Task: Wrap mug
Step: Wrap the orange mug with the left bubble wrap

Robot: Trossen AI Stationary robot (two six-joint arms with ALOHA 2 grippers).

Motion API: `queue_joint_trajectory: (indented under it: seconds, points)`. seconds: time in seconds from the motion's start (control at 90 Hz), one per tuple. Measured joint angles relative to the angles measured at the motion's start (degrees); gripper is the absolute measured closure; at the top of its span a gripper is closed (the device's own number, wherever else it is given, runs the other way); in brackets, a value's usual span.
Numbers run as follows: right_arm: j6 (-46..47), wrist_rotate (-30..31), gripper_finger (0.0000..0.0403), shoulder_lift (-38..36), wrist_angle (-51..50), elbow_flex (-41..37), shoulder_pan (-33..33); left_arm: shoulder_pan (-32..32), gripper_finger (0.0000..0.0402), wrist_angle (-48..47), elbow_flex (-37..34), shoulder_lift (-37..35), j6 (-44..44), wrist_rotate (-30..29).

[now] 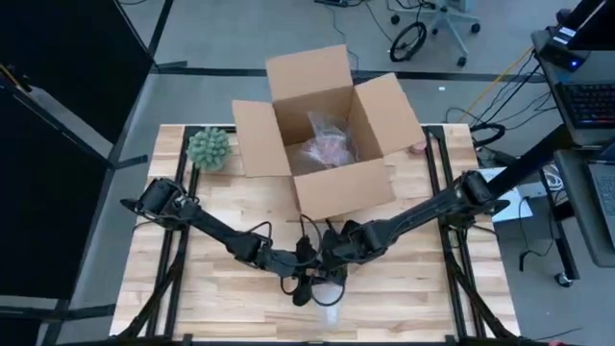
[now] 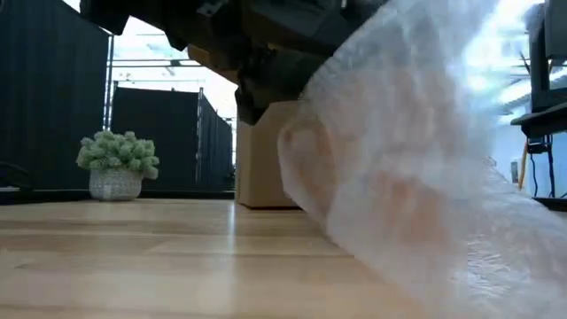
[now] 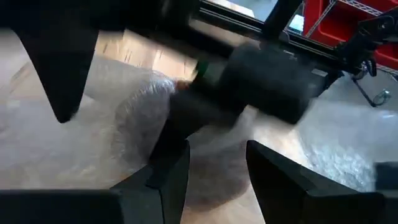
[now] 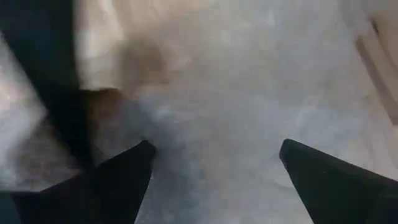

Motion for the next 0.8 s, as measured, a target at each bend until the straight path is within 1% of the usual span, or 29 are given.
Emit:
queue_joint_trajectory:
  seconds: [0.089,0.167,0.244,0.3,0.344,0.4,0.467,0.667,0.7,0.8]
  points:
    - [0.2,-1.0,0.0062,2.0,-0.2,0.0,-0.1,0.0,0.0252,0.0,0.0,0.0,0.0,0.0]
    - [-1.5,-3.0,0.0062,3.2,1.4,0.0,-0.1,0.0,0.0252,-0.3,0.0,0.0,0.1,0.0]
    - [-3.1,-3.5,0.0064,3.8,2.8,-0.1,-0.1,-0.1,0.0252,-0.5,0.0,0.0,0.4,0.1]
    - [-3.5,-3.6,0.0071,3.9,3.2,-0.1,0.0,-0.1,0.0252,-0.5,-0.1,0.0,1.1,0.4]
    - [-3.5,-3.6,0.0084,3.9,3.3,-0.2,0.0,-0.1,0.0252,-0.5,-0.1,0.0,1.6,0.6]
    - [-3.6,-3.9,0.0111,4.0,3.6,-0.2,0.1,-0.1,0.0252,-0.5,-0.1,0.0,1.6,0.6]
    - [-3.6,-4.0,0.0160,4.0,4.2,-0.2,0.3,-0.1,0.0252,-0.6,-0.1,-0.2,1.7,0.6]
    - [-6.4,-2.2,0.0358,4.3,6.1,-0.2,1.1,-0.4,0.0252,-5.1,-0.2,-3.4,2.5,0.6]
    - [-7.4,-2.3,0.0373,4.3,6.2,-0.2,1.3,-0.5,0.0252,-6.1,-0.3,-4.3,2.4,0.3]
    - [-8.4,-2.8,0.0373,4.3,6.3,-0.3,1.6,-1.0,0.0252,-8.9,-0.4,-6.8,2.2,-0.4]
